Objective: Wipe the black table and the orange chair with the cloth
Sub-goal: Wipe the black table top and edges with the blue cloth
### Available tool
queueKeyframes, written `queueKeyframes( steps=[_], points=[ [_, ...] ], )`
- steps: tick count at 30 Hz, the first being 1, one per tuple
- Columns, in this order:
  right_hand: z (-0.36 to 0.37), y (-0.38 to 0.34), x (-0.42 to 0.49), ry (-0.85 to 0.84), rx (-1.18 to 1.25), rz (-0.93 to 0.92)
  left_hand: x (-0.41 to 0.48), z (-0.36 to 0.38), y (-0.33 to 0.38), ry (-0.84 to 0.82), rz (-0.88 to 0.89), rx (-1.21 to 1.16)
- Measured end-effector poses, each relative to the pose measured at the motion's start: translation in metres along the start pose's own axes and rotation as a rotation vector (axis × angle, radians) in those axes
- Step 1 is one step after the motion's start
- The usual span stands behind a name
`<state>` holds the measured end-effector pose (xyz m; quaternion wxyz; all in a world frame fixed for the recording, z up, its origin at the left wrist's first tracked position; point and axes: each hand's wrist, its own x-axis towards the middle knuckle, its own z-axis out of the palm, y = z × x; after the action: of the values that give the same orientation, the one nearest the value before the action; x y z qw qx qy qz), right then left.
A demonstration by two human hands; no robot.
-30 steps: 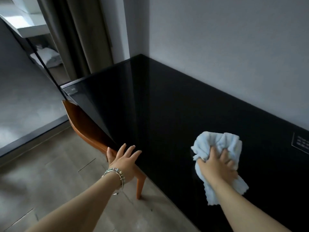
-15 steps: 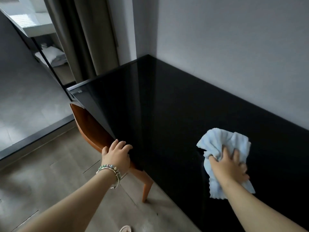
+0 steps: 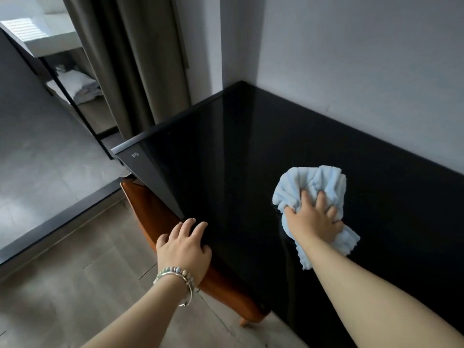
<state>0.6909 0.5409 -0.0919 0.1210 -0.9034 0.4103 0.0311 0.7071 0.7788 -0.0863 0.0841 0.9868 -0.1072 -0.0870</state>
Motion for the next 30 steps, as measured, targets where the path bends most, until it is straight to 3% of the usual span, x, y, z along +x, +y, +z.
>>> queueKeyframes(
  steps=[7, 14, 17, 24, 30],
  points=[
    [0.017, -0.048, -0.029, -0.046, -0.007, -0.486, 0.001, 0.006, -0.004, 0.084, 0.006, -0.035],
    [0.02, -0.001, -0.089, -0.167, 0.063, -0.815, -0.008, 0.004, 0.004, 0.198, -0.163, -0.287],
    [0.015, 0.029, -0.104, -0.173, 0.085, -0.8, -0.024, 0.001, 0.036, 0.149, -0.217, -0.379],
    [-0.008, 0.133, -0.129, -0.163, 0.067, -0.652, -0.073, 0.017, 0.134, 0.065, -0.009, -0.51],
    [-0.024, 0.24, -0.155, -0.085, 0.047, -0.372, -0.118, 0.038, 0.232, -0.051, 0.35, -0.412]
  ],
)
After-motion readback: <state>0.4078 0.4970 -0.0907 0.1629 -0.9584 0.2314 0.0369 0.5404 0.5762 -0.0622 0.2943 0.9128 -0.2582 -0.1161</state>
